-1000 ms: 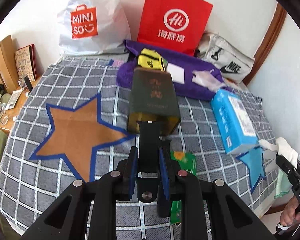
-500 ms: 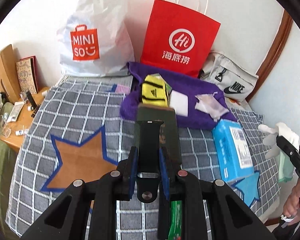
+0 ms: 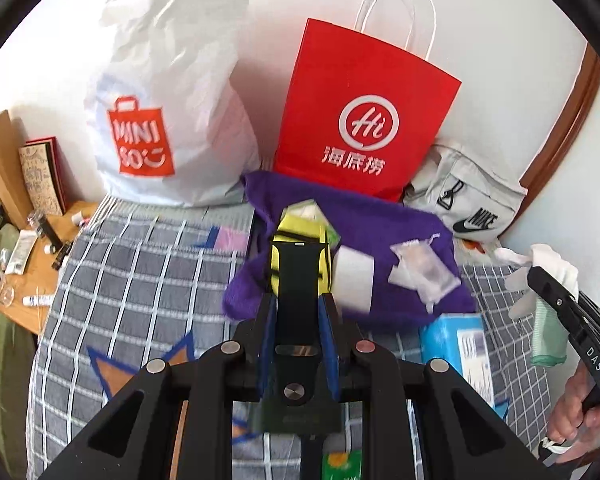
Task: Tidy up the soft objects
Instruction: 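Carry the black strap and white gloves over the purple towel with both tools, then lower the strap and gloves onto the towel and open both tools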
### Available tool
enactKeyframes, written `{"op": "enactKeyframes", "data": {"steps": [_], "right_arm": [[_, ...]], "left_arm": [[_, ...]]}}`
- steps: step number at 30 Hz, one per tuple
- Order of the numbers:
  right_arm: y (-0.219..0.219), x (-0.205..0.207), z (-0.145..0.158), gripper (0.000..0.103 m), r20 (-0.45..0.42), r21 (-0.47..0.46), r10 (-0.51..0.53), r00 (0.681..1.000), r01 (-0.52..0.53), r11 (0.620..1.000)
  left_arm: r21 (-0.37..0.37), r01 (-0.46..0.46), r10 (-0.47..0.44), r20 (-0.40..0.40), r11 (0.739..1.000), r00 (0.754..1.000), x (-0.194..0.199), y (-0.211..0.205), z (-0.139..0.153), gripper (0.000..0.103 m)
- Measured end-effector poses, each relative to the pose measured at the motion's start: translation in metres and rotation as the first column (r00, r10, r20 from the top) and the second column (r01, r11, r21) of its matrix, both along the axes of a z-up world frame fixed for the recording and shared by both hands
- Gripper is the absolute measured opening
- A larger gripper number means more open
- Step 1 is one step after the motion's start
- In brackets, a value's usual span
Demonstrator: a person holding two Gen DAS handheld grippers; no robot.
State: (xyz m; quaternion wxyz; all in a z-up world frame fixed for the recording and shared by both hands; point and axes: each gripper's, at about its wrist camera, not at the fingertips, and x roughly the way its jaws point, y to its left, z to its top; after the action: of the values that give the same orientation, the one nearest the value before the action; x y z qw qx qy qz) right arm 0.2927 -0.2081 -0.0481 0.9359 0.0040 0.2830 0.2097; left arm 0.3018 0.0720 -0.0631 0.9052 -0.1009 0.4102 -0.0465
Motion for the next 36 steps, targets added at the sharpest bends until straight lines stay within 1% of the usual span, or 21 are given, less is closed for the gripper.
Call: {"op": "enactKeyframes", "data": {"steps": [3, 12, 15, 17, 21, 23, 28, 31, 34, 36], "right_arm": [[0.002, 0.022, 0.002, 0.008, -0.008, 0.033, 0.015, 1.000, -0.015, 0.999], [0.012, 0.084, 0.004, 0.008, -0.026, 0.014, 0.042, 0.999, -0.041, 0.999], [0.018, 0.104, -0.008, 0.008, -0.044, 0.000, 0.090, 0.995, -0.090, 0.996], [0.019, 0.116, -0.023, 0.008, -0.075, 0.004, 0.087, 0.993, -0.087, 0.996], [0.016, 0.137, -0.052, 0.008, -0.154, 0.041, 0.082, 0.985, -0.076, 0.996], [0.015, 0.143, -0.057, 0.008, -0.166, 0.035, 0.069, 0.984, -0.064, 0.997], [0.016, 0.150, -0.070, 0.008, -0.173, -0.005, 0.077, 0.982, -0.079, 0.997], [0.017, 0.156, -0.079, 0.009, -0.181, -0.005, 0.084, 0.980, -0.087, 0.996], [0.018, 0.162, -0.087, 0.010, -0.210, 0.011, 0.098, 0.973, -0.098, 0.995], [0.021, 0.165, -0.092, 0.010, -0.225, -0.007, 0.097, 0.969, -0.101, 0.995]], "left_arm": [[-0.007, 0.004, -0.004, -0.006, 1.000, 1.000, 0.019, -0.004, 0.001, 0.021], [-0.030, 0.025, -0.026, -0.017, 0.999, 1.000, 0.071, -0.019, 0.002, 0.021], [-0.037, 0.023, -0.025, -0.034, 0.999, 0.999, 0.084, -0.024, -0.008, 0.021], [-0.047, 0.034, -0.036, -0.050, 0.998, 0.998, 0.092, -0.027, -0.016, 0.021], [-0.045, 0.041, -0.044, -0.081, 0.998, 0.996, 0.111, -0.031, -0.030, 0.021], [-0.059, 0.045, -0.050, -0.089, 0.997, 0.995, 0.119, -0.033, -0.035, 0.021], [-0.099, 0.064, -0.075, -0.116, 0.993, 0.990, 0.141, -0.042, -0.055, 0.021], [-0.102, 0.090, -0.102, -0.128, 0.991, 0.987, 0.149, -0.046, -0.063, 0.021], [-0.077, 0.078, -0.088, -0.136, 0.994, 0.987, 0.157, -0.047, -0.069, 0.021], [-0.091, 0.082, -0.096, -0.153, 0.992, 0.984, 0.161, -0.047, -0.076, 0.021]]}}
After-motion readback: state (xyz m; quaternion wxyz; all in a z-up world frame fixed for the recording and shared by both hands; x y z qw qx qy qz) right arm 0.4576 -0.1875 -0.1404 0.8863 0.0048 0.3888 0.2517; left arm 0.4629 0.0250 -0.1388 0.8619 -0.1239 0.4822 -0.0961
